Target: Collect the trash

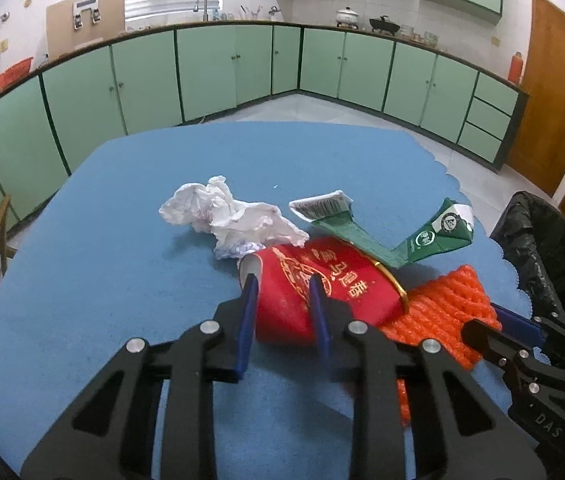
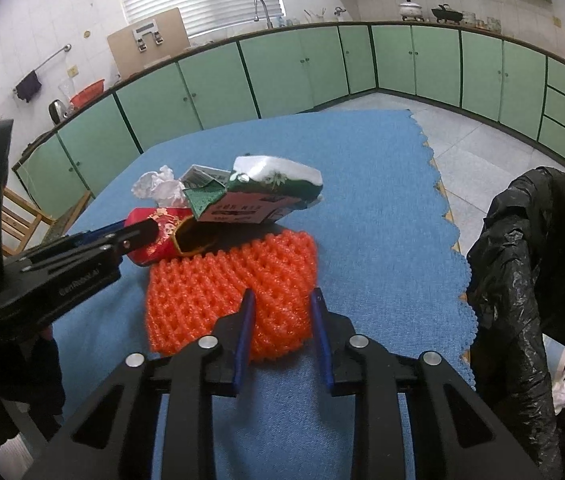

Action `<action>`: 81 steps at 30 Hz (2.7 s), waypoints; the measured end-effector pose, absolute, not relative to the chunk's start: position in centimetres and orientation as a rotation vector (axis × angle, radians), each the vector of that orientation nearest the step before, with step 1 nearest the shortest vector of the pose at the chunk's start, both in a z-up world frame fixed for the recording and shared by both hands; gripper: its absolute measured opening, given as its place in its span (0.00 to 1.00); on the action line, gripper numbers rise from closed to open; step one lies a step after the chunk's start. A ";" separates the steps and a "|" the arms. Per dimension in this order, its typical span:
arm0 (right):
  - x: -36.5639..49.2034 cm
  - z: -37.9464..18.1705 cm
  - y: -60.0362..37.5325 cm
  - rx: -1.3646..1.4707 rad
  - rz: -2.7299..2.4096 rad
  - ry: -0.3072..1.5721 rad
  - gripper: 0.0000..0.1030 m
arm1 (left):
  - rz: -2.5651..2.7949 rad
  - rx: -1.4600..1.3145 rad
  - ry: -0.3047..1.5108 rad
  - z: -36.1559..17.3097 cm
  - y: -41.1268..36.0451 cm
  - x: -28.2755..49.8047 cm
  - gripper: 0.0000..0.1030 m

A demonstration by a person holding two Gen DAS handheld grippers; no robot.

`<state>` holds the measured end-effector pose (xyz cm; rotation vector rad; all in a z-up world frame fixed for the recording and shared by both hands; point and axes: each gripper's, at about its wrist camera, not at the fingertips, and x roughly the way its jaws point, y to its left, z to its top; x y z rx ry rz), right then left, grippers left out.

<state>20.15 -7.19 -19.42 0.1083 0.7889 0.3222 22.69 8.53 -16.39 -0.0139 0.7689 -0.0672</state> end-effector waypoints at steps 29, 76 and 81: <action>16.6 -18.1 -7.6 0.088 0.317 0.799 0.23 | -0.035 -0.072 0.766 -15.0 12.1 14.9 0.60; 15.3 -14.8 -8.7 0.111 0.331 0.724 0.22 | -0.068 -0.127 0.771 -14.0 11.2 16.2 0.05; 14.7 -14.2 -9.2 0.109 0.323 0.707 0.22 | -0.071 -0.128 0.759 -13.6 11.0 15.8 0.05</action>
